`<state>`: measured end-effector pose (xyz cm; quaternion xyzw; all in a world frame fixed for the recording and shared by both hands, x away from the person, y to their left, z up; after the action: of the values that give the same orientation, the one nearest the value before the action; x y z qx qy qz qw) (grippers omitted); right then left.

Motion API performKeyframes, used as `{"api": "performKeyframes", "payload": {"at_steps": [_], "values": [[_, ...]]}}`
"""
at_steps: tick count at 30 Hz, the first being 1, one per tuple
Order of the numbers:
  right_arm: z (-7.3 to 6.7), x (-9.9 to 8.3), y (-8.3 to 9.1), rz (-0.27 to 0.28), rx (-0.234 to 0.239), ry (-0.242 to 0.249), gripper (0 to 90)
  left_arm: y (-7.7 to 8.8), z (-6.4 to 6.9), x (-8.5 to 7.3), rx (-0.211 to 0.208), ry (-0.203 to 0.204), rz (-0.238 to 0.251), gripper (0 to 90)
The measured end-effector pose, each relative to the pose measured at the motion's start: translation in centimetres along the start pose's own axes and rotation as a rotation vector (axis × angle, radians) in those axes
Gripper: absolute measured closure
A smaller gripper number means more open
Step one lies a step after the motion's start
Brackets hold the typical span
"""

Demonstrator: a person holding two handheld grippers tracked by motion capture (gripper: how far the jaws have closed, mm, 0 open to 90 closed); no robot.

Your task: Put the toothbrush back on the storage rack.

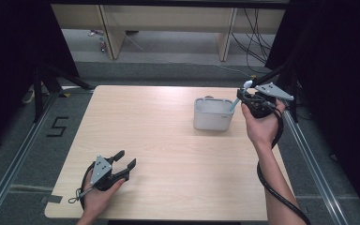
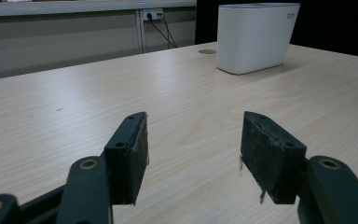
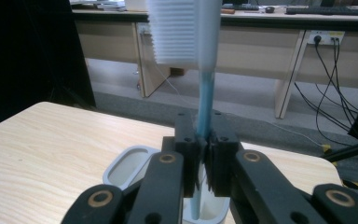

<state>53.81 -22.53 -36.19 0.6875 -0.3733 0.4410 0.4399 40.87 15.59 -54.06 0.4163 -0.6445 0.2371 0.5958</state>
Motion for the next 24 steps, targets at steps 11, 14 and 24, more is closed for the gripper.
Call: {"api": "performKeyframes", "payload": {"at_steps": [11, 14, 24], "values": [[0.2, 0.6, -0.5, 0.01, -0.009, 0.009, 85.2, 0.0, 0.0, 0.0, 0.001, -0.001, 0.001, 41.1], [0.2, 0.7, -0.6, 0.011, -0.006, 0.019, 85.2, 0.0, 0.0, 0.0, 0.002, -0.001, -0.001, 41.1], [0.5, 0.7, -1.2, 0.01, -0.021, 0.018, 85.2, 0.0, 0.0, 0.0, 0.002, -0.003, -0.001, 41.1]]}}
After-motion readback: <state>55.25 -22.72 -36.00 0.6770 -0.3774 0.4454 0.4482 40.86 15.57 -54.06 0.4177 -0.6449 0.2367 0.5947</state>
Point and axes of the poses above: each handheld gripper's, and its own axes: y roughly backward along the jaws, x roughly out of its top, z roughly to its right, the point moved 9 cm from there along -y, roughly forward along the jaws, and after that the axes turned 11 degrees about -y, right-handed, at the moved point
